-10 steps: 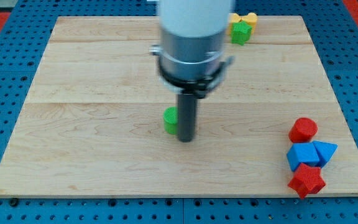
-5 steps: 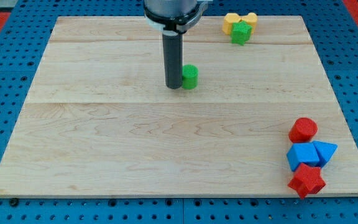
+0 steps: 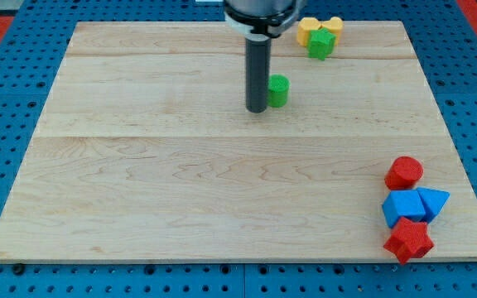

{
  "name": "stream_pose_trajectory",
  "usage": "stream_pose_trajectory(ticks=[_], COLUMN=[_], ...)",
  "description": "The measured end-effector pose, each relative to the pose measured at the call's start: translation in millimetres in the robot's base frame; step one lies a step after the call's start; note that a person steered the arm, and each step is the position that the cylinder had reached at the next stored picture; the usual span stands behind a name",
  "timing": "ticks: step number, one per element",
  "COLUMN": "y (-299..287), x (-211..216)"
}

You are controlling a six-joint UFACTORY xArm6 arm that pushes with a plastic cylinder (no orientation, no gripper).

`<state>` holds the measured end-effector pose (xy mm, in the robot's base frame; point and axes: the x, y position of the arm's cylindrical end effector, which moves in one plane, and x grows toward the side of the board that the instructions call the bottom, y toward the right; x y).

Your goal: Move the green circle towards the green star

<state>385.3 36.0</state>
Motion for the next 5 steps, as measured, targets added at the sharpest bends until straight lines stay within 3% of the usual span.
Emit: stream_pose_trajectory(ticks=[2,3,5], y=[60.3,60.9,62.3], x=[-51.2,-89.9,-77.1])
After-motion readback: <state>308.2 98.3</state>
